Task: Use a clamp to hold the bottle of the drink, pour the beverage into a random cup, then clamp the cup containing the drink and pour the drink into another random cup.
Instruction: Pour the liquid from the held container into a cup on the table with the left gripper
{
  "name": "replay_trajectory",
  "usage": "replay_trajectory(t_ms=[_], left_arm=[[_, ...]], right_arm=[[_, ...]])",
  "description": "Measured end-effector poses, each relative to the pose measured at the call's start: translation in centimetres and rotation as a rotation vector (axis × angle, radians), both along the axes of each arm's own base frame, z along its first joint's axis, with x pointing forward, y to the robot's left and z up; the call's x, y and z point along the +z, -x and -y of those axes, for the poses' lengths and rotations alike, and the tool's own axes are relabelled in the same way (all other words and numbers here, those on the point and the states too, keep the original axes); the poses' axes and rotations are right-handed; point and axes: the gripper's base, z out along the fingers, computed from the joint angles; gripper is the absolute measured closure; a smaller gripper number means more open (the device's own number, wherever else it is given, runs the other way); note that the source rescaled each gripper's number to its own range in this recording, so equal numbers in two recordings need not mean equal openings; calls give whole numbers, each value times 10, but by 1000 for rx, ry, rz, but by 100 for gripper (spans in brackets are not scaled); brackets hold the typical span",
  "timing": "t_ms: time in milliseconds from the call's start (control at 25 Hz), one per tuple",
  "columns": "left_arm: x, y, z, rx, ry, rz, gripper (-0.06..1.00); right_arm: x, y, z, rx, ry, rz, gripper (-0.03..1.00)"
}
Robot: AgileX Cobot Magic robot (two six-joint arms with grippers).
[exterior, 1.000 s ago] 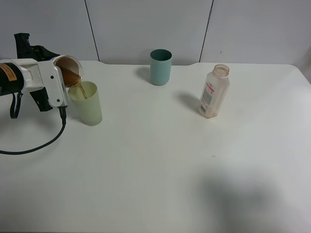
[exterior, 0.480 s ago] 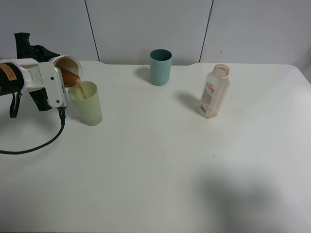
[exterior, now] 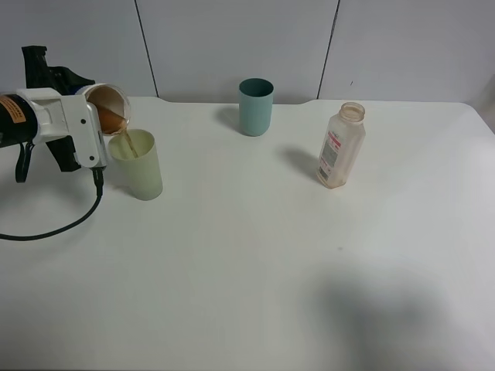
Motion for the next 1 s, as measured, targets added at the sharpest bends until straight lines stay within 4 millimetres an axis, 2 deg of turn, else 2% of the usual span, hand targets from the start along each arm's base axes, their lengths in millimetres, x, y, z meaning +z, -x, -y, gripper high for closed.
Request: replay_trajectory(t_ms=[800, 1000], left_arm=[[4, -3, 0, 0, -2, 26, 91], [4, -3, 0, -24, -60, 48, 91]], right_arm=[[0, 0, 0, 0, 0, 0, -3], [0, 0, 0, 0, 0, 0, -3]])
